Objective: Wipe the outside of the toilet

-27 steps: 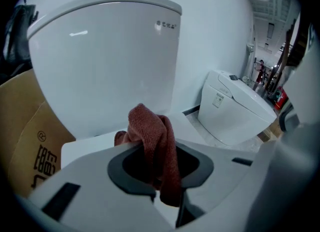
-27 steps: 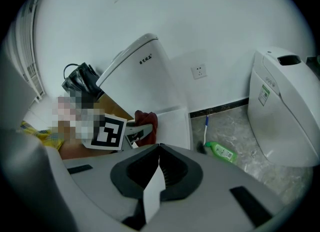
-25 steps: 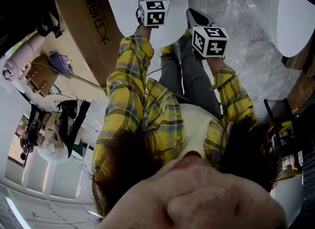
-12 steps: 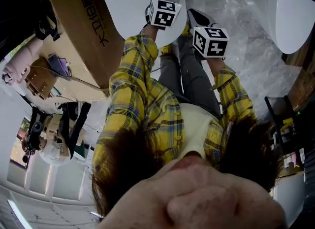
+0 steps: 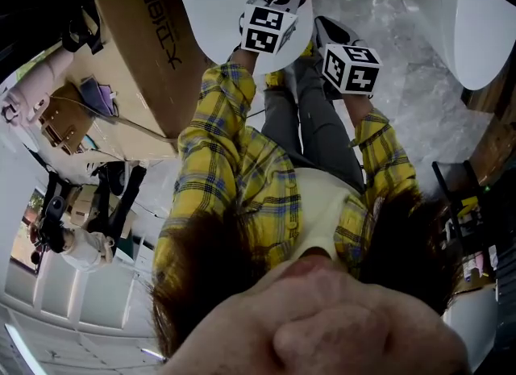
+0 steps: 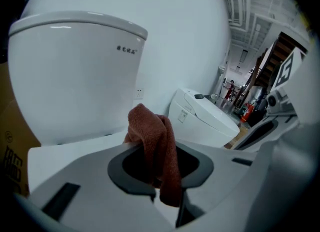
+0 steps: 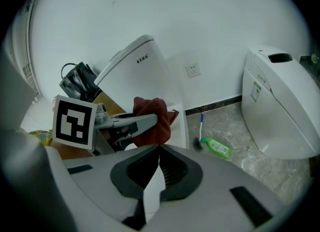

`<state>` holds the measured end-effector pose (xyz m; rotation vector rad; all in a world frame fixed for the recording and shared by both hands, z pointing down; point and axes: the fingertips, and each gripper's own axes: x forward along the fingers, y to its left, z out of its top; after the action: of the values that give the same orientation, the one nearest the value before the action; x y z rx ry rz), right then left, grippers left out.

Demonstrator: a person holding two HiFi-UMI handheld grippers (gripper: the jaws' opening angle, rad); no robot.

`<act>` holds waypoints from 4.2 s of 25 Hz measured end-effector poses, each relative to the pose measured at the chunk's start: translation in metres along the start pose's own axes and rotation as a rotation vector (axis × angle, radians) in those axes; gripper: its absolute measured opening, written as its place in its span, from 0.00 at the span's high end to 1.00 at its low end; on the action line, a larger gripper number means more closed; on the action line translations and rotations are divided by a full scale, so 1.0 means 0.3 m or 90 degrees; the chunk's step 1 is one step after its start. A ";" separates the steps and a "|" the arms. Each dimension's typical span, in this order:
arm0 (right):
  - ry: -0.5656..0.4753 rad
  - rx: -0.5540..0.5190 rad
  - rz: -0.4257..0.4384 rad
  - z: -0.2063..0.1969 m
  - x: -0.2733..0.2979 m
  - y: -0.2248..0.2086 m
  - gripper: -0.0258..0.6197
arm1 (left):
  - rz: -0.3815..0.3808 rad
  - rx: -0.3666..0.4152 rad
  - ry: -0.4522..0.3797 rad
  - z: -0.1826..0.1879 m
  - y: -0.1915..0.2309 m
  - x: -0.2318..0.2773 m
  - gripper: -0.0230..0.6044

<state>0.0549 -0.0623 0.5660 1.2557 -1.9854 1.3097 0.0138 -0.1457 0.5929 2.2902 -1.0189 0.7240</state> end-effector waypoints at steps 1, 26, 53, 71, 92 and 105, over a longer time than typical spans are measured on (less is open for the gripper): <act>0.000 -0.003 0.002 -0.005 -0.001 0.011 0.92 | 0.004 -0.002 -0.009 0.006 0.004 -0.023 0.81; 0.025 -0.057 0.052 -0.092 0.051 0.232 0.92 | 0.268 -0.101 -0.035 -0.238 0.403 -0.557 0.81; 0.031 -0.021 0.025 -0.137 0.040 0.124 0.92 | 0.259 -0.120 0.045 -0.390 0.372 -0.354 0.81; 0.015 0.039 -0.009 -0.143 0.015 0.024 0.92 | 0.057 -0.081 0.086 -0.314 0.056 -0.117 0.81; 0.008 0.049 -0.016 -0.142 -0.027 -0.012 0.92 | -0.098 -0.105 0.029 -0.198 -0.113 -0.118 0.81; 0.025 0.007 0.024 -0.146 0.016 0.124 0.92 | 0.004 -0.190 -0.062 -0.214 0.082 -0.389 0.81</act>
<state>0.0156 -0.0208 0.5716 1.1941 -1.9858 1.3541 -0.0885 -0.0604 0.5690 2.0786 -1.0975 0.4322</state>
